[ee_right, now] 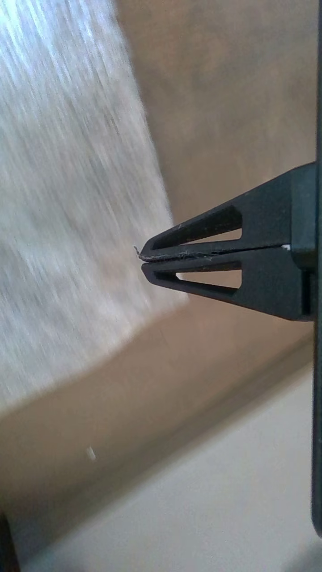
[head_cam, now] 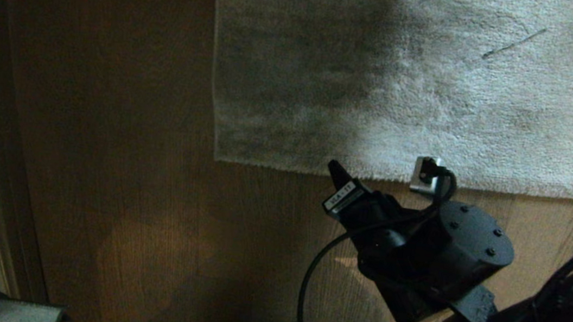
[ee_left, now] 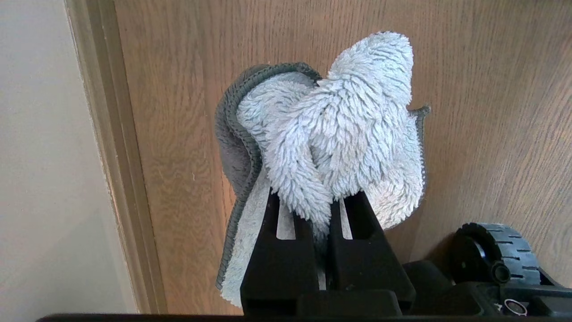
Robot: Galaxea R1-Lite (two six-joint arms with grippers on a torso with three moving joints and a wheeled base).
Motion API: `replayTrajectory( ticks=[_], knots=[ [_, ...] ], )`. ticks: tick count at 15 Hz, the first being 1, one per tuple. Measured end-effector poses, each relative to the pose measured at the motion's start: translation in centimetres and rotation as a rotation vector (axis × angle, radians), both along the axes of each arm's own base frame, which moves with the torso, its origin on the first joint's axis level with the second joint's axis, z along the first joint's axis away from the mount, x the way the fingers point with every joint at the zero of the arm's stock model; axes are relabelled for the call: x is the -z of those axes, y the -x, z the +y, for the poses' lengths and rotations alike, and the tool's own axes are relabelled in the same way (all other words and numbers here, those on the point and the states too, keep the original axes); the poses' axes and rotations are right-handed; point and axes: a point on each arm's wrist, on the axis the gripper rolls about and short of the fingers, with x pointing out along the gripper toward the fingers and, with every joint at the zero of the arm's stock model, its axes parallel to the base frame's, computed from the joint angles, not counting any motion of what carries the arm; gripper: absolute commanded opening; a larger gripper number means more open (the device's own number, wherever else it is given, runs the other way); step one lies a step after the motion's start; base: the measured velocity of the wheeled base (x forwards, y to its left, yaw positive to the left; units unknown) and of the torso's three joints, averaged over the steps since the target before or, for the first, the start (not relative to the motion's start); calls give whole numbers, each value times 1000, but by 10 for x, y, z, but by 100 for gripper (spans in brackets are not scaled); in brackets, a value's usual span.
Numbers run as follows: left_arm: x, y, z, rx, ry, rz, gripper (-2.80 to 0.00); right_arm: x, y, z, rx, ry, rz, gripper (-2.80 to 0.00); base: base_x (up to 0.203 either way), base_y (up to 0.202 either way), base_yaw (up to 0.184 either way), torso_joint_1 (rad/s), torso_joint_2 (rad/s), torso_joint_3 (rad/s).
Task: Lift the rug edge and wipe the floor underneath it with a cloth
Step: Lay down the carpet
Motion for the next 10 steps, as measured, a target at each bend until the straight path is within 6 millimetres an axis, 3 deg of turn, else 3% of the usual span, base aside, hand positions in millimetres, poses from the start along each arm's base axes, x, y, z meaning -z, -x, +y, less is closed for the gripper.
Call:
replayTrajectory(
  ticks=[10],
  knots=[
    [0,0,0,0,0,0,-280,22,-56,-37,195,42,36,-280,0,0,0,0,0,0]
  ],
)
